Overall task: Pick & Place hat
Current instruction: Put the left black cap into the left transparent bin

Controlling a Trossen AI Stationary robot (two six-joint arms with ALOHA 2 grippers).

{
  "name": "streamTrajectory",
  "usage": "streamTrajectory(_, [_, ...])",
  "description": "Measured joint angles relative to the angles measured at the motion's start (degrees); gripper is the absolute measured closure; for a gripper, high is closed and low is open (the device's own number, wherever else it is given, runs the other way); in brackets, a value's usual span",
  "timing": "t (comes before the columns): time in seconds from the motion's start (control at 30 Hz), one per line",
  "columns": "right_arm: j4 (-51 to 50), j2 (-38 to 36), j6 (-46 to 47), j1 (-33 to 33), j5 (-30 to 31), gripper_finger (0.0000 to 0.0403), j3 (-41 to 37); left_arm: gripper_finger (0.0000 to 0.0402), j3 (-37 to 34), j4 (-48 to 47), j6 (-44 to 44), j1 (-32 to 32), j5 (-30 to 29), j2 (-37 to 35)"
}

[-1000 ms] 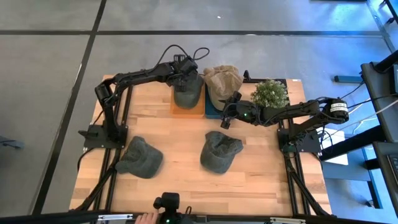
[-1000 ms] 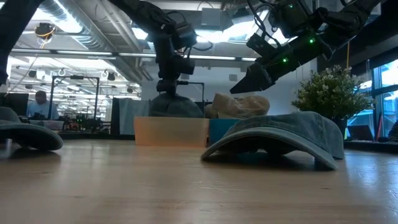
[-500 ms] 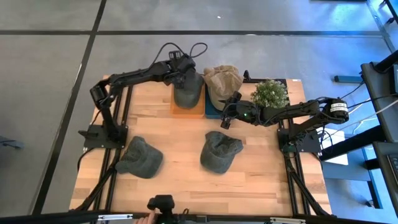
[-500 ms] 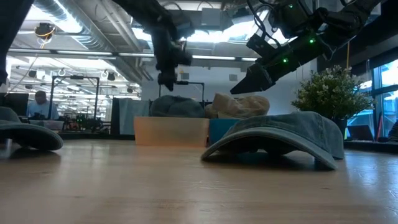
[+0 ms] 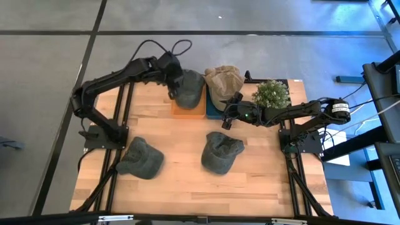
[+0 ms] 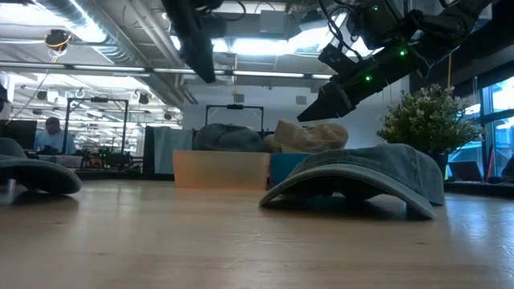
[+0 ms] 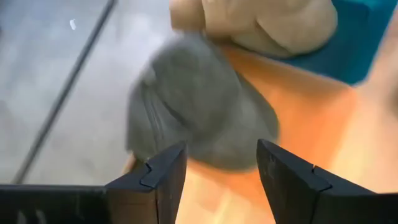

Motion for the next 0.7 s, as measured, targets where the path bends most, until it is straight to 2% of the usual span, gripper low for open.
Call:
streamTrajectory(0.23, [-0.7, 0.0, 0.0, 0.0, 0.0, 0.0160, 0.0, 0.0211, 0.0, -10.8, -11.6, -8.4, -4.9, -2.0])
streamTrajectory(0.33, [-0.8, 0.0, 0.1, 0.0, 0.0, 0.0160, 0.0, 0.0213, 0.0, -12.5, -14.7, -13.0, -7.8, -1.9])
streamTrajectory(0.43, [-0.9, 0.0, 1.2, 0.0, 0.0, 0.0160, 0.0, 0.0214, -0.7, -12.1, -16.1, -18.0, -8.2, -2.0])
streamTrajectory(0.53, [-1.0, 0.0, 1.2, 0.0, 0.0, 0.0160, 0.0, 0.0212, -3.6, -11.9, -19.0, -22.6, -8.1, -3.0])
streamTrajectory(0.7, [-0.9, 0.0, 1.2, 0.0, 0.0, 0.0160, 0.0, 0.0211, -12.4, -8.7, -26.6, -28.1, -7.7, -5.7])
